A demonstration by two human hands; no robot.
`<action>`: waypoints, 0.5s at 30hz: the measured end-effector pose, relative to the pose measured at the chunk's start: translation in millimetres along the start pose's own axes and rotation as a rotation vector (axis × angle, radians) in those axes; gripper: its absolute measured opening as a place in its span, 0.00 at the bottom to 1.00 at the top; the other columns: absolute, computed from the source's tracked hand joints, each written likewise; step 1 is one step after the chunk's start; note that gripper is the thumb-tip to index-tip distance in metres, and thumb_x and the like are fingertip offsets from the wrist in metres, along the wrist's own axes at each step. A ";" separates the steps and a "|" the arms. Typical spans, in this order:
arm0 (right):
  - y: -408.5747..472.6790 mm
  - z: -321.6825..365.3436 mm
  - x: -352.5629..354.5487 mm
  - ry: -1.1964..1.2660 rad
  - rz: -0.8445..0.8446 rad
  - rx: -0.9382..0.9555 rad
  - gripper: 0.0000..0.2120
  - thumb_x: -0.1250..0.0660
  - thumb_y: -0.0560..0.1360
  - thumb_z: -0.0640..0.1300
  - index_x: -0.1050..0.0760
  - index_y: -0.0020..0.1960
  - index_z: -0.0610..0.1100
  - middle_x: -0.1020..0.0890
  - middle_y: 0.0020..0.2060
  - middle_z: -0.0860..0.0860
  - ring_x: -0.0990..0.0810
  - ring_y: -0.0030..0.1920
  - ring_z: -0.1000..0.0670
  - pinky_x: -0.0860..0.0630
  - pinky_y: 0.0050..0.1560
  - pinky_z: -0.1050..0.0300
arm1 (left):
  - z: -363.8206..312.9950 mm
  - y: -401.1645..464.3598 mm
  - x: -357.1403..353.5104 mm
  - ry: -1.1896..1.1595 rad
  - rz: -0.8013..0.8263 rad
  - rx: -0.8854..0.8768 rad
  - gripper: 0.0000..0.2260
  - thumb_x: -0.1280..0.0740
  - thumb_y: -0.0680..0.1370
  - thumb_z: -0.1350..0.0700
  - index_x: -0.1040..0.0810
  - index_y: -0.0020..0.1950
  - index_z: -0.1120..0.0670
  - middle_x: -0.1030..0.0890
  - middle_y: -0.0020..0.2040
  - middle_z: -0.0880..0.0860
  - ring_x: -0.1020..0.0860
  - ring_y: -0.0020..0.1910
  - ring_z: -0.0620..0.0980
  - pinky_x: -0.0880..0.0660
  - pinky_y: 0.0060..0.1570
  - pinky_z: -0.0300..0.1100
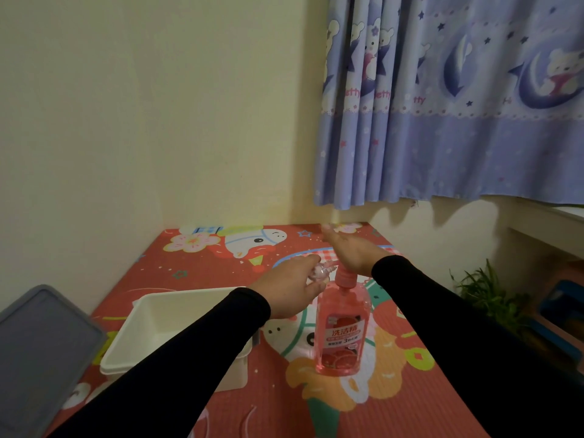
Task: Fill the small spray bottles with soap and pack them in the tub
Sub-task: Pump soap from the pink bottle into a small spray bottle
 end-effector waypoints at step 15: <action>-1.5 1.4 0.5 -0.002 0.000 -0.009 0.35 0.62 0.80 0.64 0.36 0.75 0.45 0.34 0.74 0.43 0.37 0.74 0.44 0.44 0.73 0.50 | 2.0 -0.2 -1.1 -0.048 -0.042 -0.017 0.17 0.39 0.81 0.48 0.31 0.67 0.54 0.25 0.61 0.52 0.30 0.49 0.46 0.33 0.50 0.41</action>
Point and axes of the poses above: each hand's wrist, its own y-axis towards the middle knuckle, its own x-axis out of the back of the hand, z = x × y, the point moved 9 cm from there along y, towards the middle knuckle
